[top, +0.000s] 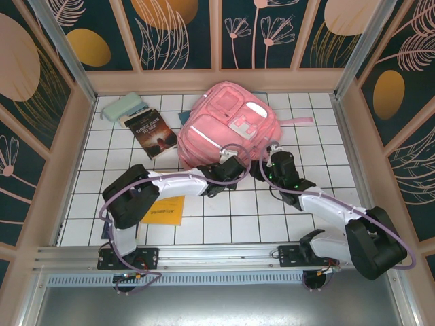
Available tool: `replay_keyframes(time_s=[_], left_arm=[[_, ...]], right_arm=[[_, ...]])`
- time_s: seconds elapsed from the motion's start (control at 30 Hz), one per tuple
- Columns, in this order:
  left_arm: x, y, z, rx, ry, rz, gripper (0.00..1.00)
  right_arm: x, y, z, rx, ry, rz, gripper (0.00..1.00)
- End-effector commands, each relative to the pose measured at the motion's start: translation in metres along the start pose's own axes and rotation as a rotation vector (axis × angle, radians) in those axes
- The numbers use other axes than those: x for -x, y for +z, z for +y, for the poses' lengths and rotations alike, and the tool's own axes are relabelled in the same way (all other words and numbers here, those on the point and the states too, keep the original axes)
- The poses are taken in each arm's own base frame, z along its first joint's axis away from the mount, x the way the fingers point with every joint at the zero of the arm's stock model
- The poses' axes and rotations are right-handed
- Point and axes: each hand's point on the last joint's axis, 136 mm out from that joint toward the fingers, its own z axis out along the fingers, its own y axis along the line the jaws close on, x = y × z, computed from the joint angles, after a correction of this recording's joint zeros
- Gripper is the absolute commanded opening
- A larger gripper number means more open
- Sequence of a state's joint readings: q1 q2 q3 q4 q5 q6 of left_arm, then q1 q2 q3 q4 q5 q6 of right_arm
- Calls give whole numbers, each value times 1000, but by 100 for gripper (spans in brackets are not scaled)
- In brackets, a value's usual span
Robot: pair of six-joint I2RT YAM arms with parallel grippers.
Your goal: Pack the student bag
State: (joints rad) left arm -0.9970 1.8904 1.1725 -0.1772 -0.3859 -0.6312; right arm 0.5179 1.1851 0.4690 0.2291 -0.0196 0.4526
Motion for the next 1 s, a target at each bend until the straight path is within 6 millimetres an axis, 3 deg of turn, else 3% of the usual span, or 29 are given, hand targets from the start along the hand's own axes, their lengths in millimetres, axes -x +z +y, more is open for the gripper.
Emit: replay_keyframes(time_s=[0.0, 0.13, 0.47, 0.67, 0.9, 0.97], left_arm=[[1, 0, 12, 83, -3, -4, 22], [1, -5, 16, 88, -1, -8, 23], [-14, 10, 17, 116, 27, 54, 32], [-20, 15, 20, 145, 52, 74, 30], [-18, 11, 29, 180, 62, 56, 0], [-15, 9, 30, 185, 59, 44, 0]], right_arm=[[7, -4, 2, 18, 19, -38, 43], [3, -2, 0, 14, 24, -31, 43], [2, 0, 1, 20, 25, -24, 43], [2, 0, 1, 19, 27, -25, 43], [0, 2, 2, 27, 37, -17, 43], [-2, 4, 3, 36, 49, -6, 43]])
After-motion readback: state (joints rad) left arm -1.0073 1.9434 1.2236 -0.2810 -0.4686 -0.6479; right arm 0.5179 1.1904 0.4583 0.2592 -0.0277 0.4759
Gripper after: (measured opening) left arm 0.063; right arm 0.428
